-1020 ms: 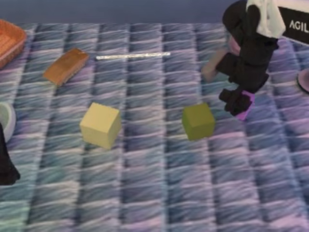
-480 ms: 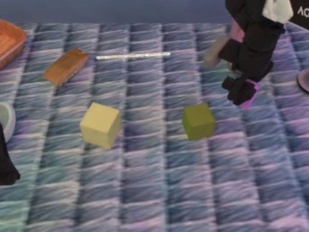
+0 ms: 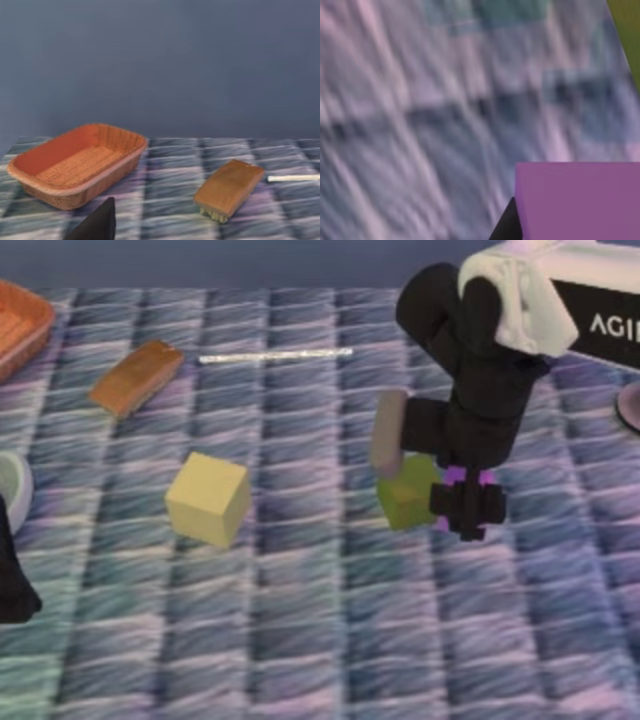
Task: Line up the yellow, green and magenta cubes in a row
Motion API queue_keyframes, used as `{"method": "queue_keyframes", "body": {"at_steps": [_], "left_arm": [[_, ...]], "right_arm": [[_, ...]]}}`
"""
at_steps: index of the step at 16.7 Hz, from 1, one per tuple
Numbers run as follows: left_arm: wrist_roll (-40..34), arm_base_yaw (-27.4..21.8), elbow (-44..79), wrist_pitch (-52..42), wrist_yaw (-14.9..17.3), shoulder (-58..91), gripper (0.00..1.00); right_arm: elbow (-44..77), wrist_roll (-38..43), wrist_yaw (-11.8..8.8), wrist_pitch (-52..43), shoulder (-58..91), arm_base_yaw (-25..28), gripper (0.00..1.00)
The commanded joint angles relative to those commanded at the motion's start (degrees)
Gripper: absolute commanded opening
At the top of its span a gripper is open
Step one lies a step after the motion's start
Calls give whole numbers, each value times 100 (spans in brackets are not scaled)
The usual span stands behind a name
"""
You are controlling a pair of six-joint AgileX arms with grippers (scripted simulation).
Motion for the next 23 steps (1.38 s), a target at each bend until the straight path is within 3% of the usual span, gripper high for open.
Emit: {"method": "queue_keyframes", "body": {"at_steps": [4, 10, 16, 21, 23], "left_arm": [[0, 0, 0, 0, 0, 0, 100], [0, 0, 0, 0, 0, 0, 100], [0, 0, 0, 0, 0, 0, 100], [0, 0, 0, 0, 0, 0, 100], [0, 0, 0, 0, 0, 0, 100]], "right_arm": [[-684, -517, -10, 190, -578, 528, 0], [-764, -527, -10, 278, -543, 536, 0], [-1521, -514, -8, 1492, -162, 545, 0], [-1644, -520, -7, 1640, -93, 554, 0], [-1644, -520, -7, 1640, -93, 554, 15]]}}
